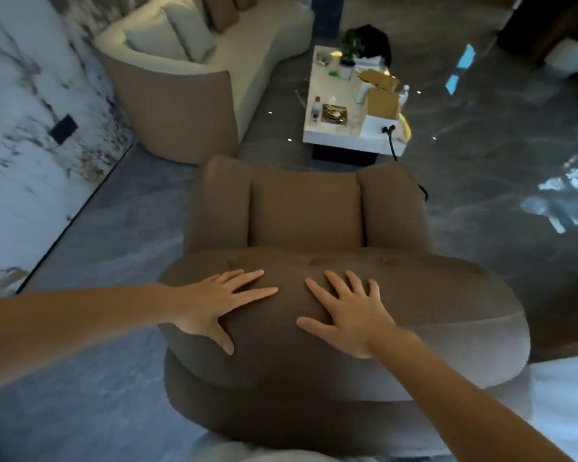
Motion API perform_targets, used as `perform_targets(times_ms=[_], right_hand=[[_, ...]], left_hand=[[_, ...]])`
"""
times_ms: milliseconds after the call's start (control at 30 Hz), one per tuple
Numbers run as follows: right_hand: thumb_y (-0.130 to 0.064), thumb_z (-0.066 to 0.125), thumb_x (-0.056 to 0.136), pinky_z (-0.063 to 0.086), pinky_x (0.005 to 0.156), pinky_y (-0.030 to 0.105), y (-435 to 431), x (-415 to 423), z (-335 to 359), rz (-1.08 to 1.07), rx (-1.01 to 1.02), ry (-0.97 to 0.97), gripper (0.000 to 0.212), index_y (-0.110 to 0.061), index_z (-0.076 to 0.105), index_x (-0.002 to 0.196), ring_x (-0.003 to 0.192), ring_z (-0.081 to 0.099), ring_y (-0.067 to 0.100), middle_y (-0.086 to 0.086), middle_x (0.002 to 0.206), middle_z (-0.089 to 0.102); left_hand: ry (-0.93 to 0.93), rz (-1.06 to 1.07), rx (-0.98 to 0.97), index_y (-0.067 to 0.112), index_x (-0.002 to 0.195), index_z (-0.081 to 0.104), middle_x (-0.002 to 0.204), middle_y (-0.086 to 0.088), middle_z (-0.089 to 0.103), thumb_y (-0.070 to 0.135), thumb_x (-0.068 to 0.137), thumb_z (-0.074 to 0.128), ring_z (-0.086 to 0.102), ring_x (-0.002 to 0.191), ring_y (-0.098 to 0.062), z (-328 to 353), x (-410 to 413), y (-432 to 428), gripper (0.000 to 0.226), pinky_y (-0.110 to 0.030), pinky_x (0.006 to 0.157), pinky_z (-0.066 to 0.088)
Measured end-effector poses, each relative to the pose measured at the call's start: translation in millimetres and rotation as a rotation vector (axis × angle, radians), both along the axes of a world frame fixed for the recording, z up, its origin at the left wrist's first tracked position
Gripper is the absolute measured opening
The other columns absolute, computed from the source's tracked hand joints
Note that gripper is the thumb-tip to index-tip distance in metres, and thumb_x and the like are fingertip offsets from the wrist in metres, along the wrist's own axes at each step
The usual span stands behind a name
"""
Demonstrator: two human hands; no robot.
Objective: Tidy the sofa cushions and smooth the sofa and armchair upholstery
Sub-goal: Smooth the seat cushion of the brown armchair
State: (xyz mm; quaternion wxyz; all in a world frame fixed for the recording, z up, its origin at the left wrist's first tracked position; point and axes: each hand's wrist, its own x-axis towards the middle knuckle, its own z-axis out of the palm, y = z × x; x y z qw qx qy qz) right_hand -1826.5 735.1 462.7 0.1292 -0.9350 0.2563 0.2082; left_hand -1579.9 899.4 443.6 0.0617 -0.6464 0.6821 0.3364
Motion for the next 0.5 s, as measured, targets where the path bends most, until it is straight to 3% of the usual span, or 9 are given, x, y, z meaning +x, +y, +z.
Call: perform_targets(times_ms=[167, 333, 500], right_hand=[[-0.103, 0.024, 0.054, -0.002, 0.115, 0.065, -32.7, -3.6, 7.2, 0.254, 0.152, 0.121, 0.108, -0.057, -0.014, 0.145, 0.149, -0.007, 0.035, 0.001, 0.165, -0.007], [-0.103, 0.016, 0.055, 0.005, 0.112, 0.068, -26.5, 1.7, -2.6, 0.336, 0.107, 0.076, 0.106, -0.056, -0.017, 0.144, 0.147, 0.003, 0.040, 0.006, 0.166, -0.003], [-0.102, 0.007, 0.058, 0.008, 0.111, 0.069, -15.2, 12.4, -6.6, 0.286, 0.057, 0.048, 0.103, -0.054, -0.012, 0.147, 0.146, 0.007, 0.041, 0.006, 0.165, 0.002]], left_hand=[[-0.053, 0.139, -0.038, 0.066, 0.140, -0.014, 0.160, 0.019, -0.023, 0.064, 0.074, 0.070, -0.013, 0.150, -0.026, -4.4, -33.1, 16.4, 0.107, -0.066, 0.117, 0.007], [-0.081, 0.253, -0.029, 0.067, 0.140, -0.010, 0.159, 0.025, -0.021, 0.054, 0.077, 0.073, -0.011, 0.150, -0.024, -7.5, -48.3, 27.7, 0.105, -0.070, 0.114, 0.008], [-0.093, 0.296, -0.019, 0.067, 0.140, -0.010, 0.159, 0.026, -0.018, 0.052, 0.078, 0.073, -0.006, 0.150, -0.026, -3.6, -36.6, 36.8, 0.104, -0.065, 0.117, 0.013]])
